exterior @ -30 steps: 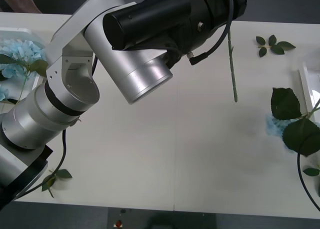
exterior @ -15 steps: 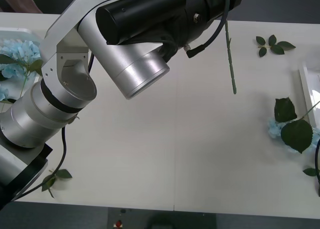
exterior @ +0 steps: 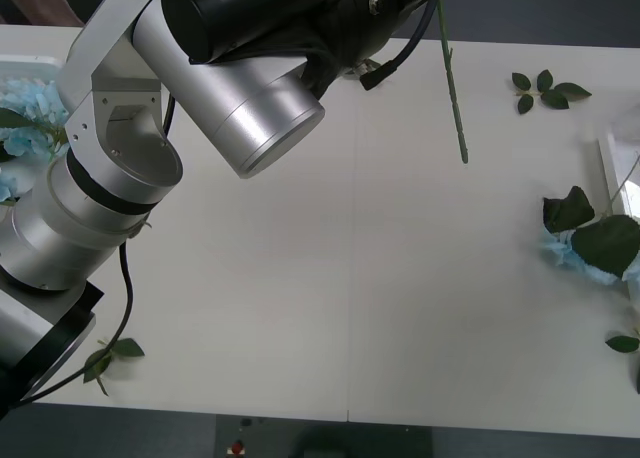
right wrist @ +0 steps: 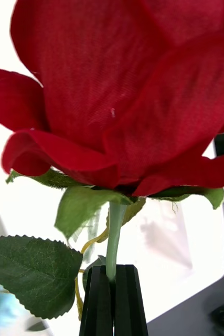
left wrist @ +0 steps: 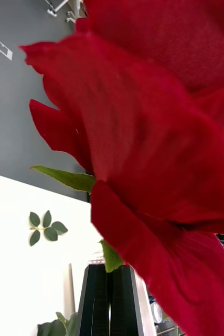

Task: Put the red flowers into the right box and the blue flowers into the left box

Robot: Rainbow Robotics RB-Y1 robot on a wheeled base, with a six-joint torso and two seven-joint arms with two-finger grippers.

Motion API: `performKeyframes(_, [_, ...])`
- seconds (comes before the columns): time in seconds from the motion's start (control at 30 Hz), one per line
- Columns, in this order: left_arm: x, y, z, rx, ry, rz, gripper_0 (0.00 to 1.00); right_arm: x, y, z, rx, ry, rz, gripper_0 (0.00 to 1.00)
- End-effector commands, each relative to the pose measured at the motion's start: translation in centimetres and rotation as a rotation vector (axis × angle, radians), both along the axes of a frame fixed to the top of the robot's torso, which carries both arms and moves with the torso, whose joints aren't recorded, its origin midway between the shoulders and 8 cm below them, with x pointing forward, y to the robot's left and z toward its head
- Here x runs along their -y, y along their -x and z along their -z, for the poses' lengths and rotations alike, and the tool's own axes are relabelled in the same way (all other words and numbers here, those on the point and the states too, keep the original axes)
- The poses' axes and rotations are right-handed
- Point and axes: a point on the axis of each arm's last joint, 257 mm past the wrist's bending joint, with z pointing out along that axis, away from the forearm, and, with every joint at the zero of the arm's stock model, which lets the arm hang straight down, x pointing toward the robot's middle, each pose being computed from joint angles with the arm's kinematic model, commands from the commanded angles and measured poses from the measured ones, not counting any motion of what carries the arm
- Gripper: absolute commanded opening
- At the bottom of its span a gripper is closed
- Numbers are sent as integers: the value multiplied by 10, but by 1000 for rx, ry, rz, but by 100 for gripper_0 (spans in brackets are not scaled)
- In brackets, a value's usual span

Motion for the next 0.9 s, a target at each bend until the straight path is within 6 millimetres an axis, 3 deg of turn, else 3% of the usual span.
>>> performKeyframes(0.03, [8,20,-44,92,43,42,0,34,2,-26,48,43,8,0])
performKeyframes(0.47, [3,17,-46,96,45,30,0,92,-6,22,74,120,33,0])
performKeyframes(0.7, [2,16,-46,91,51,29,0,101,-6,57,74,165,-1,1])
performKeyframes(0.77, [3,17,-46,90,54,29,0,101,-6,62,78,164,-7,6])
performKeyframes(0.8, [3,17,-46,90,54,29,0,101,-6,64,82,159,-9,15])
performKeyframes(0.83, [3,17,-47,90,55,29,0,101,-5,65,81,158,-9,27])
performKeyframes(0.87, [3,17,-47,88,57,29,0,100,-5,65,79,157,-10,49])
performKeyframes(0.9, [3,17,-47,88,57,29,0,100,-5,66,78,156,-10,58])
